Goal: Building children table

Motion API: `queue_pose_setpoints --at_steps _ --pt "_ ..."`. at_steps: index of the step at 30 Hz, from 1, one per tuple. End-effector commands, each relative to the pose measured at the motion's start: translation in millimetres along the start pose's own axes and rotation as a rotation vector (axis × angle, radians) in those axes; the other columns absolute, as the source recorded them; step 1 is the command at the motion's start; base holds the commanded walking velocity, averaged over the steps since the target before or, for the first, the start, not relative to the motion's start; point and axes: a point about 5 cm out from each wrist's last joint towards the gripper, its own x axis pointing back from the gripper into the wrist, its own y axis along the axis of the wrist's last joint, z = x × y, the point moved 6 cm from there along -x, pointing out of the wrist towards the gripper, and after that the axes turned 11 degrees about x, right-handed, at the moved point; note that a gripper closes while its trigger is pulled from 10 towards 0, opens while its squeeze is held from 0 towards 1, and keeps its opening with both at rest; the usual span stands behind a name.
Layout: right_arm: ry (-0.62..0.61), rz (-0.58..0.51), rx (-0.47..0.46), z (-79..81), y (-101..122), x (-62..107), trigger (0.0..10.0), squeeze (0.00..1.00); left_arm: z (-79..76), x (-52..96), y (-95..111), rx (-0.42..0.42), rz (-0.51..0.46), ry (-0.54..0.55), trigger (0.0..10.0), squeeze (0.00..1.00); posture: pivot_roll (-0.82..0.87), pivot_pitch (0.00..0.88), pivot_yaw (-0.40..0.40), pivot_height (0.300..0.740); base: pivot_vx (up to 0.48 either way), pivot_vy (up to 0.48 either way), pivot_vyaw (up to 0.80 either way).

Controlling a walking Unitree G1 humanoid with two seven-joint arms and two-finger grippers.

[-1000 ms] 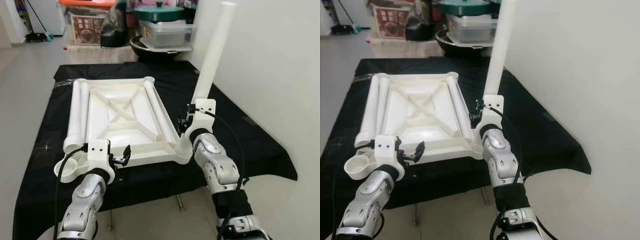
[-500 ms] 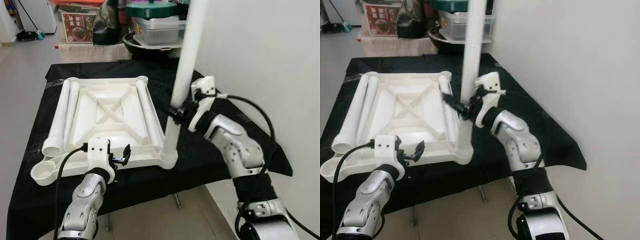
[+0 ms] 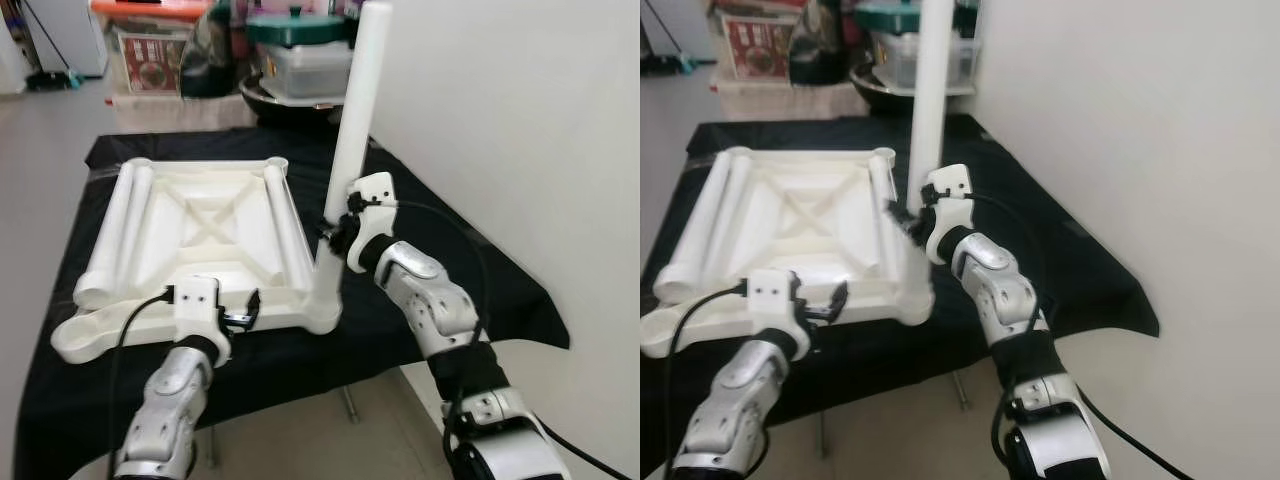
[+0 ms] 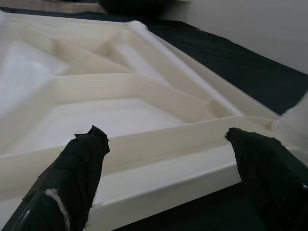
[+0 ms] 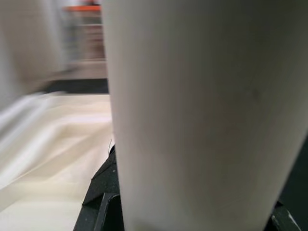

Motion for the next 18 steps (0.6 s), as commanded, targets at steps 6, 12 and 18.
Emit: queue_pose_setpoints --at_steps 6,12,18 --pt "-0.206 0.214 0.038 -34.7 -53 20.1 10.0 0.00 7.9 2.6 -2 -0.007 0.010 0.022 10.0 0.00 0.08 0.000 -0.095 0.740 0.000 0.000 0.00" --pt "0.100 -0.089 -0.090 30.2 17 27.3 10.0 1.00 5.5 1.8 -5 -0.009 0.019 0.011 10.0 0.00 0.08 0.000 -0.085 0.740 0.000 0.000 0.00" --pt "0.359 -0.202 -0.093 49.3 52 23.7 10.0 0.00 6.7 0.2 -3 -0.010 0.012 0.013 10.0 0.00 0.09 0.000 -0.095 0.740 0.000 0.000 0.00"
